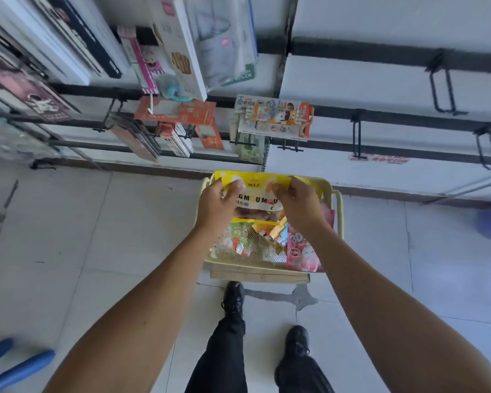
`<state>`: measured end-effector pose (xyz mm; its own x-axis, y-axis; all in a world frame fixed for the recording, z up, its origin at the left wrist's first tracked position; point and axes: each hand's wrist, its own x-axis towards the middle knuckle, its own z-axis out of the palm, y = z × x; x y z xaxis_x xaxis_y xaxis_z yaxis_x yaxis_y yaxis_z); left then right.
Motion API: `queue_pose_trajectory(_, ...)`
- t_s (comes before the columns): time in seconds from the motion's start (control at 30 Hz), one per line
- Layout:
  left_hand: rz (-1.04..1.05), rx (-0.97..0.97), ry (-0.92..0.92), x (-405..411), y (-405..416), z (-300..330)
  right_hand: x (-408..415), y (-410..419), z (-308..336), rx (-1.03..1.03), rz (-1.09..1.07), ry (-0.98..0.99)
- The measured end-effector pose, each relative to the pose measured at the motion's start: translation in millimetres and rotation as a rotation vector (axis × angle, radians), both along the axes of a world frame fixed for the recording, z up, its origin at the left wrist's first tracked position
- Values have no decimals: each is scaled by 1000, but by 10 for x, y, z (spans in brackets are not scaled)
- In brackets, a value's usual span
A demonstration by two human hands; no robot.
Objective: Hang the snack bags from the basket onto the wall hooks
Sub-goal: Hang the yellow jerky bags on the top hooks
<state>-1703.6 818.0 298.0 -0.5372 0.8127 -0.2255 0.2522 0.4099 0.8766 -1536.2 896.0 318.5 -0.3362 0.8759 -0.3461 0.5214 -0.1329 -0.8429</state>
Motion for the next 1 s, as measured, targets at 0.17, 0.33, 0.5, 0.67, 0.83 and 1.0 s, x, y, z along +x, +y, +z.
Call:
queue_pose_trajectory(0.17, -54, 118, -100, 561, 30, 890, 595, 49, 743, 38, -2, 123)
queue_pose_trajectory(0.33, -88, 240, -332, 1240, 84, 1859, 1299, 30, 1802, 154, 25, 314)
queue_pose_trajectory(0.5, -215, 333, -424, 1707, 272, 2748, 1813, 107, 2752, 283, 20, 442)
queue_pose_trajectory(0.67, -317, 455, -378, 2062, 507, 3534, 2092, 253, 3499, 280, -3, 567)
queue_pose_trajectory(0.83, -474, 465, -410, 2168, 816, 4115, 2254, 533, 4061, 387, -20, 565)
queue_pose_trajectory(1.0, -481, 549, -312, 2171, 1196, 4638, 2236, 778, 4517, 534, -44, 592)
